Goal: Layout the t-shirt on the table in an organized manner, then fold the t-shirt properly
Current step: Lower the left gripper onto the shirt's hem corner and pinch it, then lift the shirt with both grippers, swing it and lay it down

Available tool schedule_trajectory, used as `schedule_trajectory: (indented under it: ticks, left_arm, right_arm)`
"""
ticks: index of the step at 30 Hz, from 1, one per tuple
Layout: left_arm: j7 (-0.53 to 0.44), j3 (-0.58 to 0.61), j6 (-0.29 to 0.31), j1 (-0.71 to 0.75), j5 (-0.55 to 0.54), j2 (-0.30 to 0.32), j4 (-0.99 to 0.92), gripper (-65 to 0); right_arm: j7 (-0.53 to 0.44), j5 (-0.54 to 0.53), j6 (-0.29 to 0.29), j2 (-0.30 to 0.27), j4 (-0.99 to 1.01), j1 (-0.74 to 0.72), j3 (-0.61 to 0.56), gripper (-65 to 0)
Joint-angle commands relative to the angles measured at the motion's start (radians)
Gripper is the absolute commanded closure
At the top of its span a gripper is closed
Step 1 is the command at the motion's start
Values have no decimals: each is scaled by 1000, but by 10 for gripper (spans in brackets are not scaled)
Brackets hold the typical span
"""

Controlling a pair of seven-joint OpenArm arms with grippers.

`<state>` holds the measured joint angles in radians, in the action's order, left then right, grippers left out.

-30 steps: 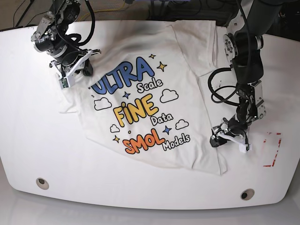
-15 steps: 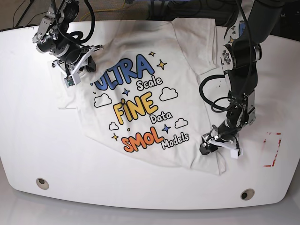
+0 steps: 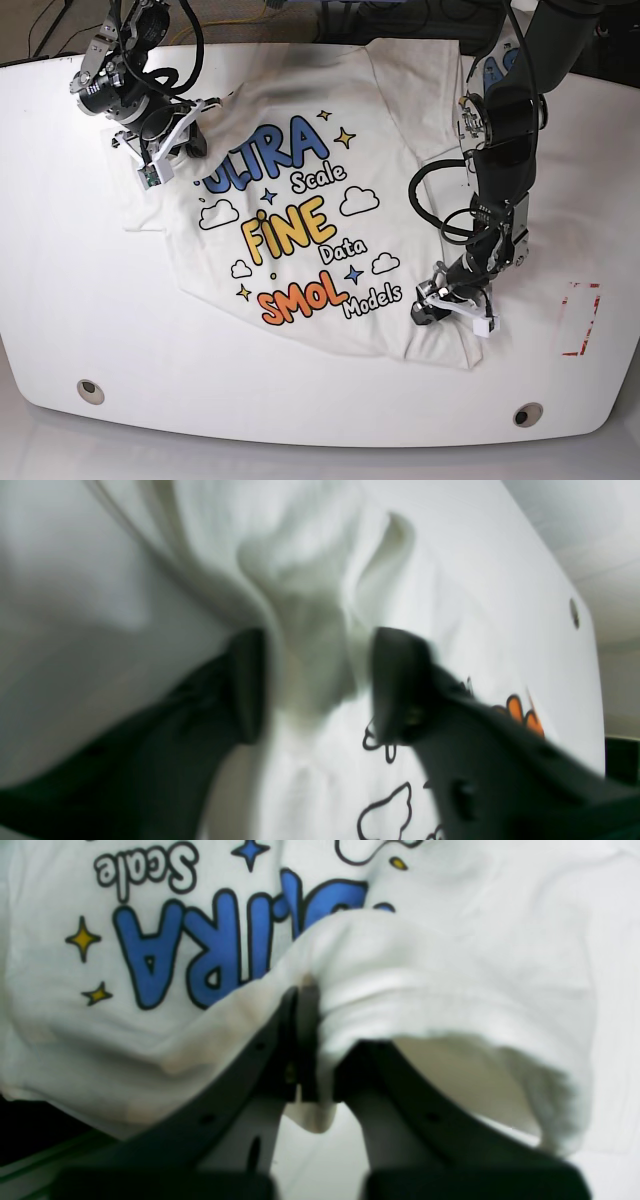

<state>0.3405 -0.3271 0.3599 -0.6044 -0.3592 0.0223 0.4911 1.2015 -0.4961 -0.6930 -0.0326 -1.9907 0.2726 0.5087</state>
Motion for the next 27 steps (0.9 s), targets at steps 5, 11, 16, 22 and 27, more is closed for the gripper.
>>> schedule_trajectory:
  ticks: [5,11,16,22,27]
  left_arm:
    - [13,1,-19,-21,9,1,5,-67]
    - [19,1,-115,-19,5,5,17,0]
    - [48,-2,-143,16,2,6,137,0]
    - [210,-17,-144,85,1,26,398,0]
    - [346,-57,-140,143,1,43,651,0]
  right_arm:
    - [-19,-8,-5,-8,-20,-12,3,0]
    - [-19,-5,-5,-11,-20,-31,5,0]
    - [-19,-5,-5,-36,-20,-51,5,0]
    - [-19,-3,-5,-71,-20,-83,11,0]
    - [-19,-3,-5,-105,-17,-132,11,0]
